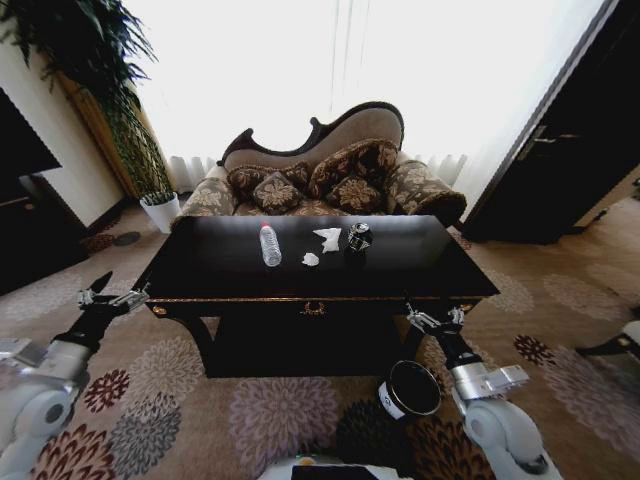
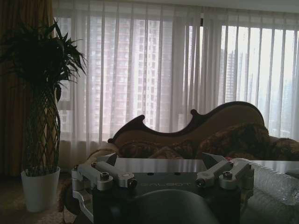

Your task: Move to the front of the table and place the trash on the table into the trash bin.

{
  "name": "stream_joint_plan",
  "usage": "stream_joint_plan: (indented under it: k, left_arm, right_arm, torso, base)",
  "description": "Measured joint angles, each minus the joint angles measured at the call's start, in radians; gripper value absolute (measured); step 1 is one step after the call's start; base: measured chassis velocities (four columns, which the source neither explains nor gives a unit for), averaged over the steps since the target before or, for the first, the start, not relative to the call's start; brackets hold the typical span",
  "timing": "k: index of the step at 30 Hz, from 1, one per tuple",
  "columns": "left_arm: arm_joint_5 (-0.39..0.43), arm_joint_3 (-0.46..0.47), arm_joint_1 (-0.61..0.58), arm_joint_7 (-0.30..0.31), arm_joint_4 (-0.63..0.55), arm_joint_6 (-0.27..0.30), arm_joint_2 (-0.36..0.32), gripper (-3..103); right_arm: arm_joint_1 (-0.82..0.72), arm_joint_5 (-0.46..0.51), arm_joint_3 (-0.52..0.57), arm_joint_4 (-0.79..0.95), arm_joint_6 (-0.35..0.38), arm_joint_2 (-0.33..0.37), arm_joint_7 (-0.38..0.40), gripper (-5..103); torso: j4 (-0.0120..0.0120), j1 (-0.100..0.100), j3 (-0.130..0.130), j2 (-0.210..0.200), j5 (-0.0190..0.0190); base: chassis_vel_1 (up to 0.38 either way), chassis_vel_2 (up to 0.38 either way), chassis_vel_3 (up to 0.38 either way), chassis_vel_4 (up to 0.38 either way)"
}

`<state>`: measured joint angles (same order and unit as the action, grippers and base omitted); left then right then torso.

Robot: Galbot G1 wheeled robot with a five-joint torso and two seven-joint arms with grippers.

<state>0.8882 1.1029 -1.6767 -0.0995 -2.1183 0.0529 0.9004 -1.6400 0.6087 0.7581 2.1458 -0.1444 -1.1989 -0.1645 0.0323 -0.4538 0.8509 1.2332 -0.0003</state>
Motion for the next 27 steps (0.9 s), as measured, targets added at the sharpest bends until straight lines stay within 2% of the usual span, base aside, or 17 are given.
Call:
stream_joint_plan:
  k: [3,6,7,9,11,12,14,15,20,21,24,26,27]
  left_arm:
    - [-0.010,-0.036,0.032,0.014,-0.011,0.023,-0.004,100]
    - [-0.030,-0.100,0.078,0.065,-0.033,0.077,-0.016,100]
    - [-0.030,-0.100,0.078,0.065,-0.033,0.077,-0.016,100]
    - [-0.046,-0.136,0.100,0.125,-0.047,0.124,-0.022,100]
    - [-0.059,-0.195,0.144,0.187,-0.049,0.166,-0.041,100]
    - [-0.059,-0.195,0.144,0.187,-0.049,0.166,-0.041,100]
    - [-0.077,-0.284,0.214,0.259,-0.046,0.200,-0.066,100]
    - [-0.077,-0.284,0.214,0.259,-0.046,0.200,-0.066,100]
    - [-0.060,-0.474,0.395,0.362,-0.011,0.244,-0.104,100]
    - [-0.060,-0.474,0.395,0.362,-0.011,0.244,-0.104,100]
    - [-0.023,-0.598,0.527,0.404,0.028,0.261,-0.123,100]
    - [-0.023,-0.614,0.543,0.407,0.034,0.261,-0.123,100]
    - [-0.023,-0.655,0.579,0.412,0.048,0.263,-0.124,100]
  right_arm:
    - [0.001,-0.002,-0.002,0.000,0.000,-0.002,0.000,100]
    - [0.007,-0.006,-0.014,-0.001,-0.001,0.000,0.000,100]
    - [0.007,-0.006,-0.014,-0.001,-0.001,0.000,0.000,100]
    - [0.020,-0.009,-0.034,-0.009,-0.001,0.011,-0.002,100]
    - [0.019,-0.010,-0.037,-0.015,-0.003,0.012,-0.003,100]
    - [0.019,-0.010,-0.037,-0.015,-0.003,0.012,-0.003,100]
    - [0.017,-0.010,-0.037,-0.020,-0.007,0.011,-0.005,100]
    - [0.017,-0.010,-0.037,-0.020,-0.007,0.011,-0.005,100]
    - [0.018,-0.010,-0.035,-0.023,-0.009,0.010,-0.008,100]
    - [0.018,-0.010,-0.035,-0.023,-0.009,0.010,-0.008,100]
    - [0.021,-0.010,-0.035,-0.024,-0.009,0.011,-0.008,100]
    - [0.021,-0.010,-0.035,-0.025,-0.009,0.012,-0.008,100]
    - [0.024,-0.010,-0.034,-0.026,-0.009,0.013,-0.008,100]
  torso:
    - [0.0001,0.000,0.000,0.000,0.0002]
    - [0.0008,0.000,0.000,0.000,0.0001]
    - [0.0008,0.000,0.000,0.000,0.0001]
    - [-0.0005,0.000,0.000,0.000,0.0002]
    - [-0.0003,0.000,0.000,0.000,-0.0001]
    - [-0.0003,0.000,0.000,0.000,-0.0001]
    - [0.0004,0.000,0.000,0.000,0.0003]
    - [0.0004,0.000,0.000,0.000,0.0003]
    - [0.0002,0.000,0.000,0.000,0.0000]
    - [0.0002,0.000,0.000,0.000,0.0000]
    - [0.0003,0.000,0.000,0.000,0.0003]
    - [0.0002,0.000,0.000,0.000,0.0001]
    - [0.0001,0.000,0.000,0.000,0.0001]
  base:
    - [0.000,0.000,0.000,0.000]
    - [0.000,0.000,0.000,0.000]
    - [0.000,0.000,0.000,0.000]
    - [0.000,0.000,0.000,0.000]
    - [0.000,0.000,0.000,0.000]
    - [0.000,0.000,0.000,0.000]
    - [0.000,0.000,0.000,0.000]
    - [0.000,0.000,0.000,0.000]
    - [0.000,0.000,0.000,0.000]
    - [0.000,0.000,0.000,0.000]
    - [0.000,0.000,0.000,0.000]
    - [0.000,0.000,0.000,0.000]
    - [0.000,0.000,0.000,0.000]
